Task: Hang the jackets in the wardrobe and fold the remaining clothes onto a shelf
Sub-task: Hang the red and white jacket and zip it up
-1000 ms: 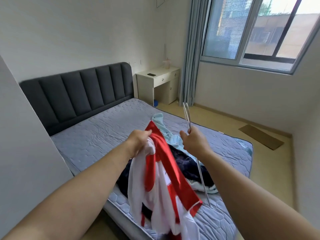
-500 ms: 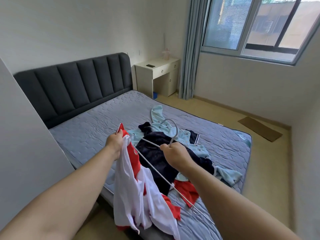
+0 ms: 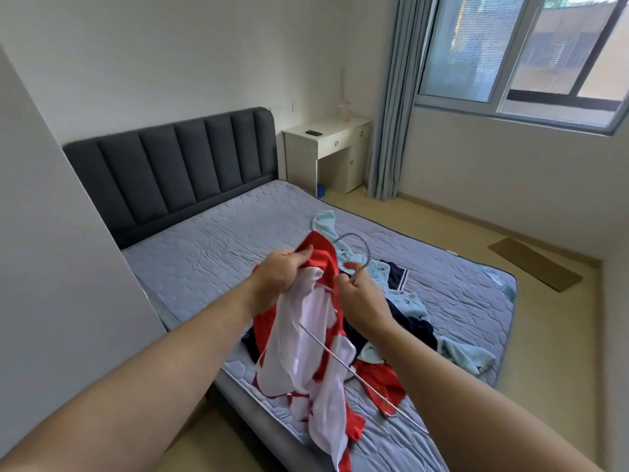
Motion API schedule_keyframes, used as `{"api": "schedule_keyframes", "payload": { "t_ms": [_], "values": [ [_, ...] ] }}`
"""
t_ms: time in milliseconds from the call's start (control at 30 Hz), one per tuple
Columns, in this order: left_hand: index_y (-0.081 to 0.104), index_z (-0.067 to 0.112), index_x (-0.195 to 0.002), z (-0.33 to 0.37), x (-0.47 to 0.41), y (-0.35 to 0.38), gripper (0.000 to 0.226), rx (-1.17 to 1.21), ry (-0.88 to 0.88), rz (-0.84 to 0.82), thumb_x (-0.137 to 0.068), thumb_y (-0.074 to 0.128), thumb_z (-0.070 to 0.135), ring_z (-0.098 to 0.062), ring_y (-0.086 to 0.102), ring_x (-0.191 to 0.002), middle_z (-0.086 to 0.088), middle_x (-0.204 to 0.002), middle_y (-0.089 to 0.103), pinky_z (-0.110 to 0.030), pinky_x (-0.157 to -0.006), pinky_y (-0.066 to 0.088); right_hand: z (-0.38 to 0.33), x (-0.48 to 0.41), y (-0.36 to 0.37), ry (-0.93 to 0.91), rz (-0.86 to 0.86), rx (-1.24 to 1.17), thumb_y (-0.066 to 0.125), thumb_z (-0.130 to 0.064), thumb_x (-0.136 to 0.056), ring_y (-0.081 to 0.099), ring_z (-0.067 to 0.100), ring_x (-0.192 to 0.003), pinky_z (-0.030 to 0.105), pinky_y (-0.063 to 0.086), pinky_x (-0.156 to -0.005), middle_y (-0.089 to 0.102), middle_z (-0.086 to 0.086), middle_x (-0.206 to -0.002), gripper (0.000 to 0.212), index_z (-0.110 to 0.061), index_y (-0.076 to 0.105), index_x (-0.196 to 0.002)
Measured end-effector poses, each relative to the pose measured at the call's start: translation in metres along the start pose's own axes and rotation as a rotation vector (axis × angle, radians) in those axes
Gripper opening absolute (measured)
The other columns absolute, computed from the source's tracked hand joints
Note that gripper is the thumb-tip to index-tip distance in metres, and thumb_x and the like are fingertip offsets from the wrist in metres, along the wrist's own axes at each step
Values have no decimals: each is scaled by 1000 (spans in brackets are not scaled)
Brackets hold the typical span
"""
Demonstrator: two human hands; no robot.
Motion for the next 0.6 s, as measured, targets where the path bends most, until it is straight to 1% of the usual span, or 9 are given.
{"api": "schedule_keyframes", "payload": {
  "t_ms": [33,100,200,267,333,400,467,533,600],
  "values": [
    [74,5,-96,9,7,10,35,3,13,-44,-102,57,35,-27,75,-80,-16,-94,77,-31,-71,60,0,-3,-5,6,42,-74,36,-62,-92,67,16,-89,37,49,-78,71,-4,-95,46,-29,58,-114],
    [74,5,-101,22,20,29,30,28,31,-133,-104,55,28,-25,76,-88,-16,-99,77,-26,-70,61,0,-8,-10,49,80,-237,29,-75,-94,67,15,-70,33,49,-68,70,-6,-72,66,-22,68,-90],
    [74,3,-105,35,33,42,30,-4,80,-183,-105,54,25,-28,74,-95,-17,-101,76,-33,-86,60,-5,-12,-10,115,53,-337,22,-85,-85,61,19,-54,34,46,-57,62,-1,-52,87,-13,66,-64],
    [74,8,-104,51,34,37,29,-315,256,-123,-104,54,29,-26,71,-95,-11,-98,76,-41,-91,57,-11,-13,-11,108,66,-339,22,-87,-82,65,20,-57,33,49,-58,67,1,-56,90,-12,68,-64],
    [72,18,-106,68,40,37,31,-866,545,-5,-101,52,40,-22,63,-95,2,-103,72,-45,-88,52,-18,-15,-11,93,80,-353,25,-85,-86,64,19,-56,33,48,-57,66,3,-57,86,-15,66,-59],
    [69,29,-116,70,44,38,45,-1242,734,128,-98,40,58,-20,53,-113,13,-117,67,-45,-98,39,-23,-17,-8,94,55,-388,31,-85,-86,59,17,-50,33,46,-54,61,2,-52,82,-17,61,-53],
    [64,33,-125,66,35,34,55,-1237,748,124,-98,25,60,-17,46,-130,13,-124,64,-55,-115,18,-24,-16,-1,138,20,-448,40,-90,-80,54,16,-45,30,43,-48,57,1,-49,78,-19,60,-53],
    [59,32,-132,55,17,30,49,-1145,668,26,-104,24,52,-13,52,-126,7,-123,64,-59,-122,5,-25,-15,7,147,-10,-463,51,-89,-75,54,17,-42,26,42,-43,56,5,-48,74,-18,58,-53],
    [61,23,-130,42,6,24,40,-1053,602,-74,-105,37,42,-22,63,-113,-4,-114,69,-55,-117,29,-28,-17,14,83,-36,-399,62,-82,-73,57,19,-43,25,45,-43,60,9,-49,68,-19,58,-49]
  ]
}}
Point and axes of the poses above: each hand's wrist, its own x-axis away from the middle knuckle, its own y-axis out of the palm, z = x × y, the point moved 10 cm from there along -x, towards the middle knuckle
